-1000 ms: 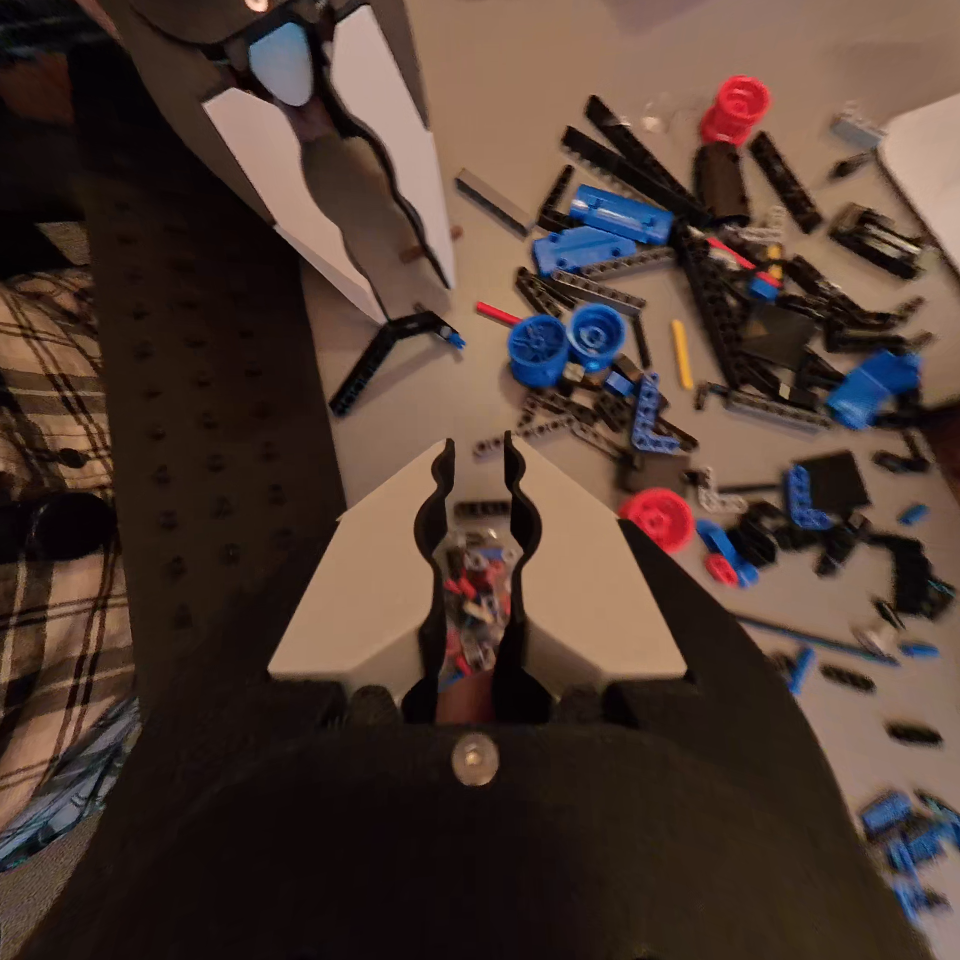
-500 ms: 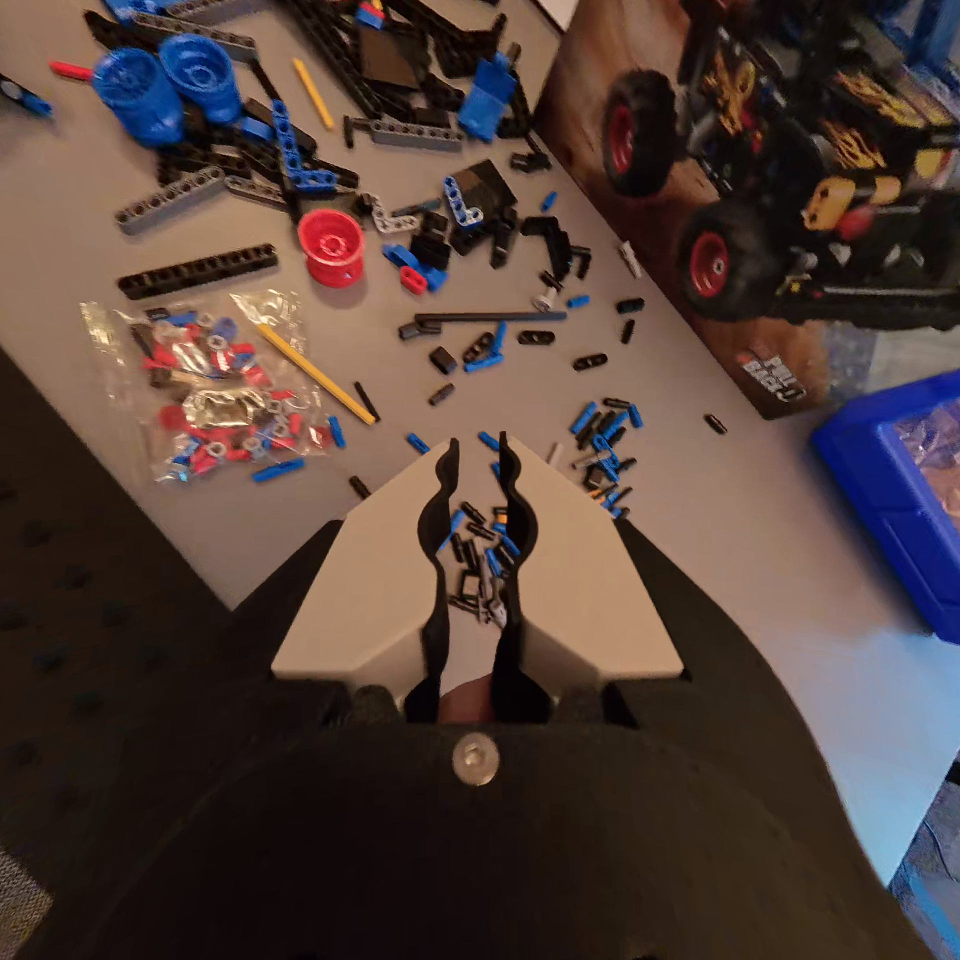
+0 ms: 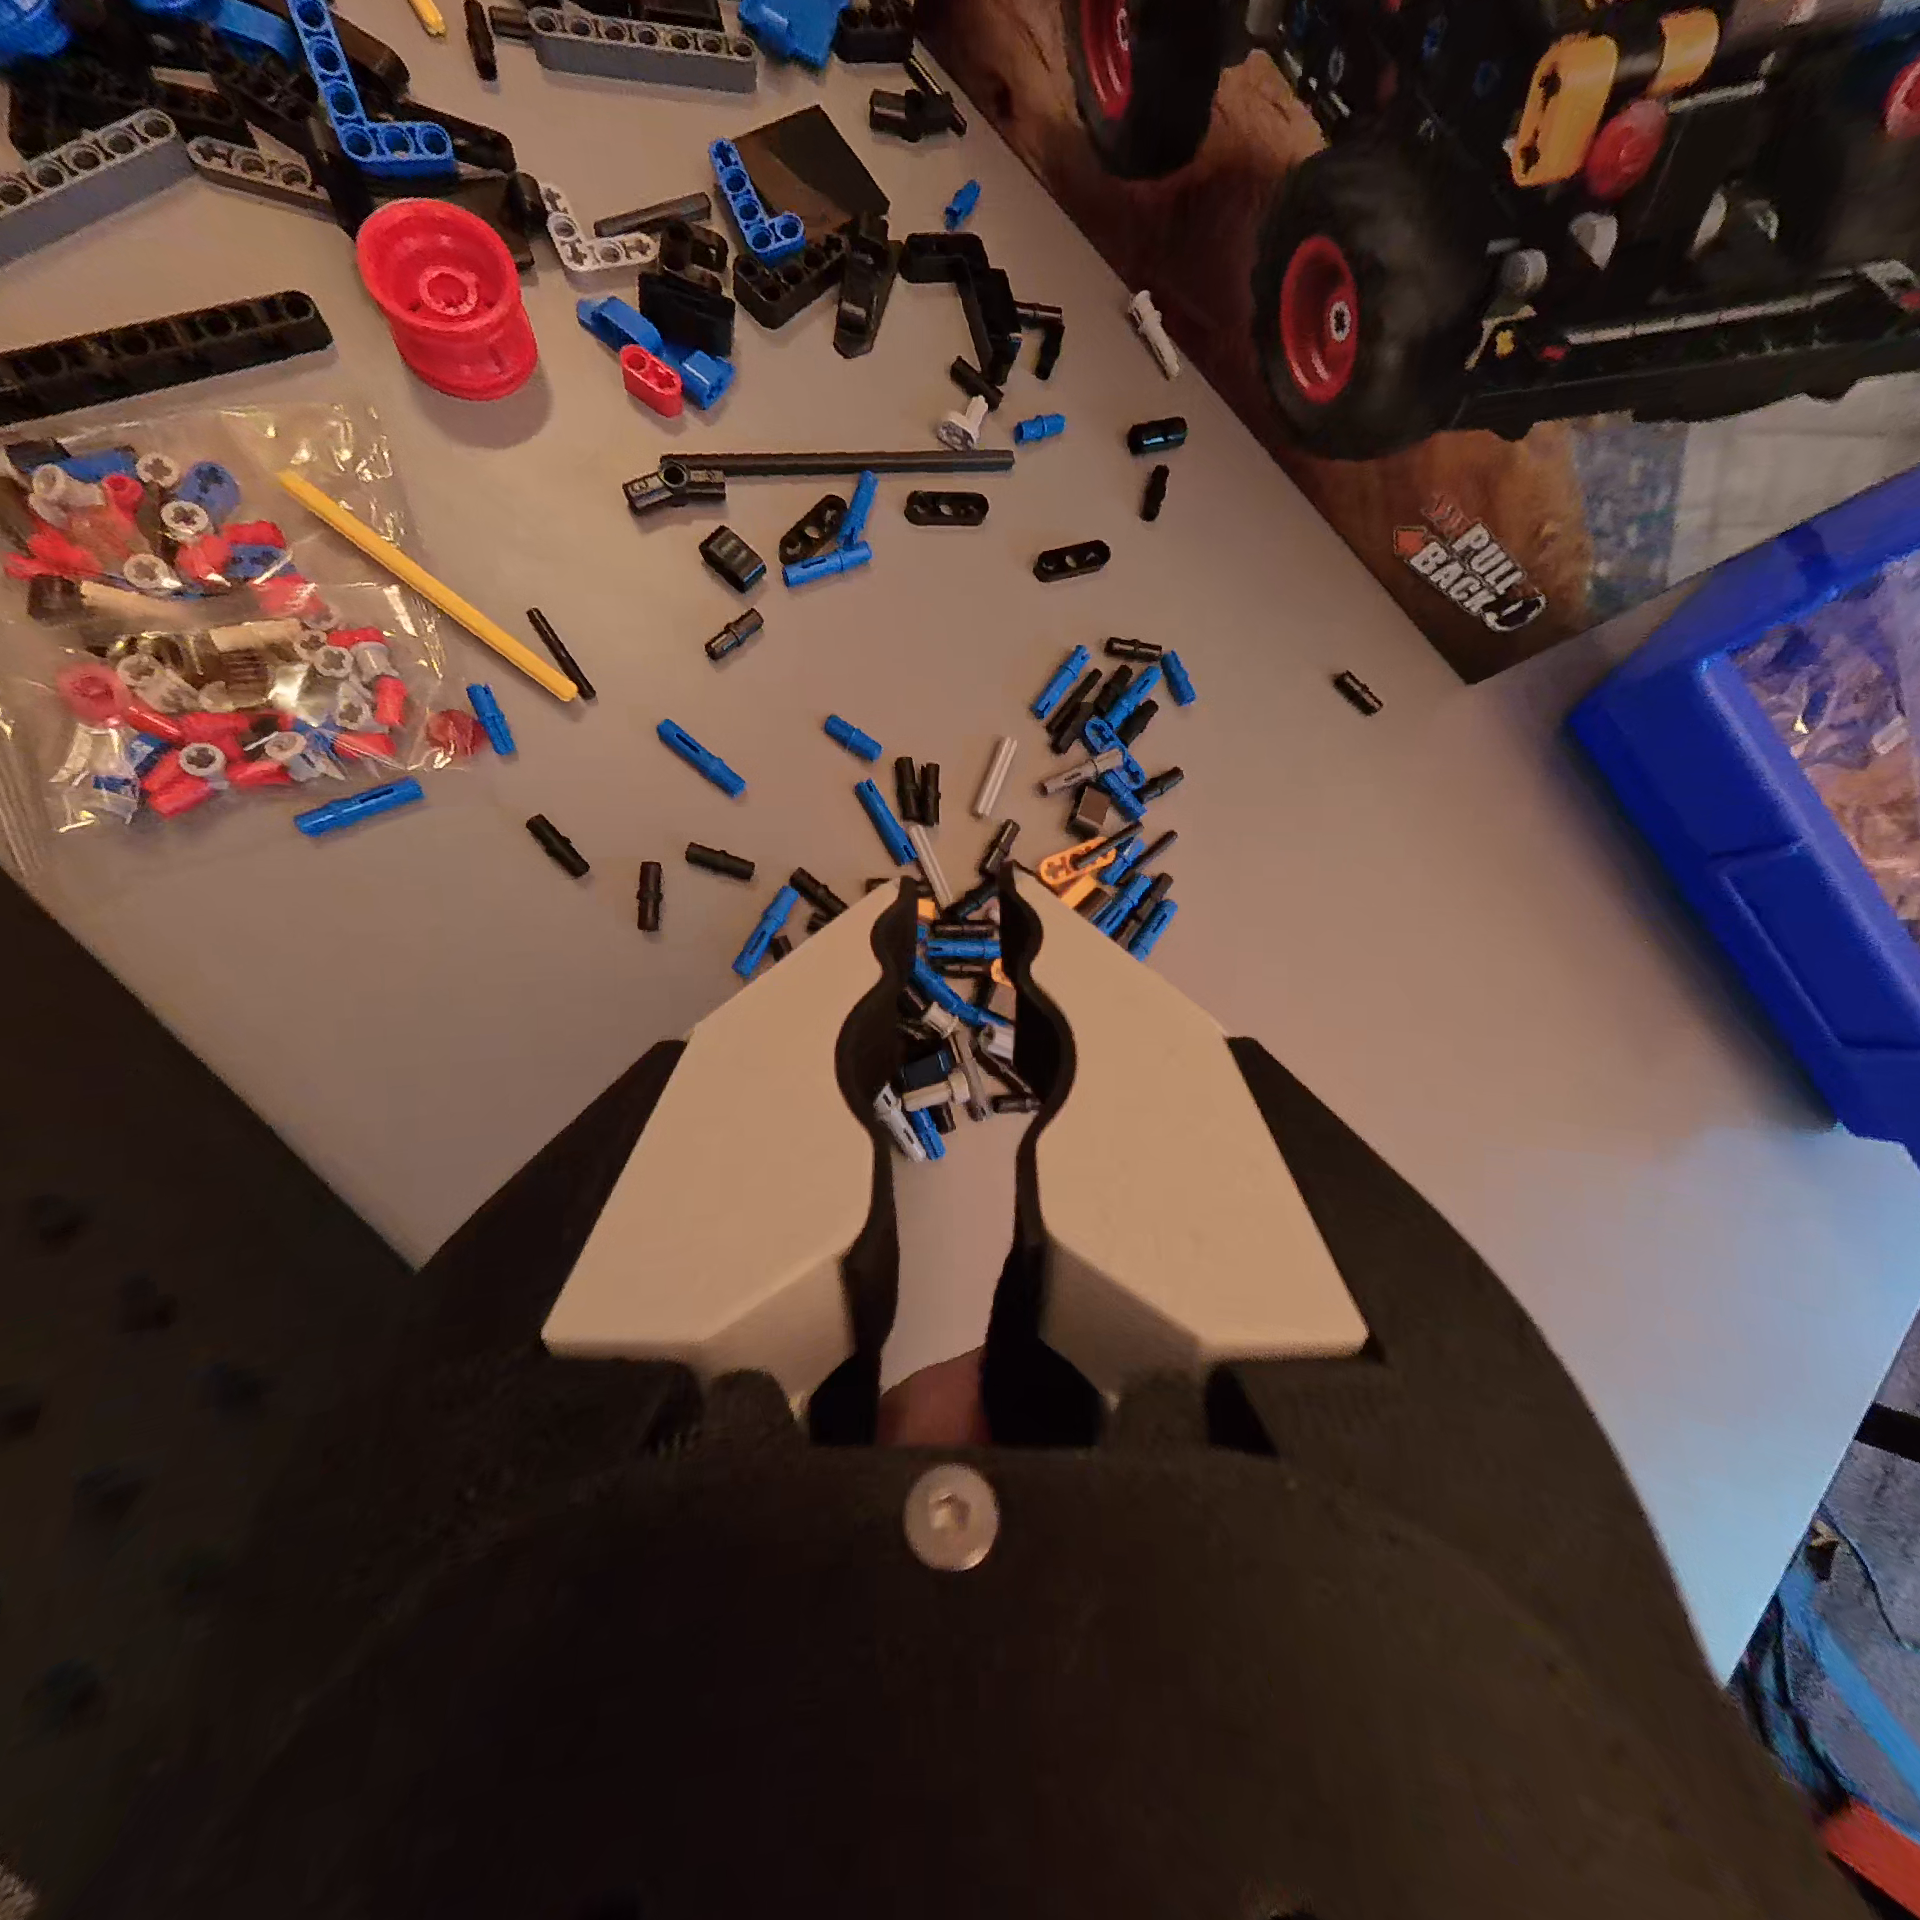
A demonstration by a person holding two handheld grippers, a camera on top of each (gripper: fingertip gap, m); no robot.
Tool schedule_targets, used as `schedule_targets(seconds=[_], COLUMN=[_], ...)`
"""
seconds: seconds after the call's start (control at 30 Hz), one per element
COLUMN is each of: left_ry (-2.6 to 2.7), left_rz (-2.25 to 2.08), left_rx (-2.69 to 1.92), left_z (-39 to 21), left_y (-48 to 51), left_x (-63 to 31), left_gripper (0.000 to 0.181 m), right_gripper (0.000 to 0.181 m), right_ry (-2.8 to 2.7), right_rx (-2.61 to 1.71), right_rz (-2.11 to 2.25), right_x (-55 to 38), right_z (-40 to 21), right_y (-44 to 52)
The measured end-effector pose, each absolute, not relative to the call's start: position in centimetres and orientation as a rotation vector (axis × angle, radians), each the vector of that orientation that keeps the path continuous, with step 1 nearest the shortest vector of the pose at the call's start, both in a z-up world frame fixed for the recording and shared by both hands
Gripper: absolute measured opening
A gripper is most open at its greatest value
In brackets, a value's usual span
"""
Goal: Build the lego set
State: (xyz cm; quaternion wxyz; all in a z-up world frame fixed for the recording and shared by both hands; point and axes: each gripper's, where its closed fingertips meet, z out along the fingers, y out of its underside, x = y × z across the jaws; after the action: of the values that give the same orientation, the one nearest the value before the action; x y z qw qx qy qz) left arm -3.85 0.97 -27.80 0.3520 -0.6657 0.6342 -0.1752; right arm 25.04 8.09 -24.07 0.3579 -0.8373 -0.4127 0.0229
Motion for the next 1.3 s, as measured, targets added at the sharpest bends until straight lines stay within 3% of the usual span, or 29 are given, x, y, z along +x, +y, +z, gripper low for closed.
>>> schedule_targets(seconds=[0.33,0.57,0.77,0.97,1.3], left_ry=[1.573,1.413,1.232,1.266,1.338], left_rz=[-0.353,-0.205,-0.085,-0.21,-0.314], left_rx=[-1.776,-1.891,-2.005,-2.035,-1.99], left_z=[-28.9,-28.9,-28.9,-28.9,-28.1], left_y=[1.4,3.1,3.8,2.2,0.3], left_x=[-2.7,-4.2,-5.7,-5.1,-4.8], left_gripper=[0.01,0.009,0.01,0.025,0.026], right_gripper=[0.012,0.011,0.011,0.012,0.013], right_ry=[-1.021,-1.025,-1.028,-1.016,-0.976], right_rx=[-2.156,-2.127,-2.106,-2.09,-2.078], right_rz=[0.074,0.086,0.099,0.099,0.089], right_x=[26.2,25.7,25.2,25.2,26.2], right_z=[-24.4,-24.1,-23.8,-23.4,-22.6], right_y=[7.5,7.6,7.8,7.9,7.8])
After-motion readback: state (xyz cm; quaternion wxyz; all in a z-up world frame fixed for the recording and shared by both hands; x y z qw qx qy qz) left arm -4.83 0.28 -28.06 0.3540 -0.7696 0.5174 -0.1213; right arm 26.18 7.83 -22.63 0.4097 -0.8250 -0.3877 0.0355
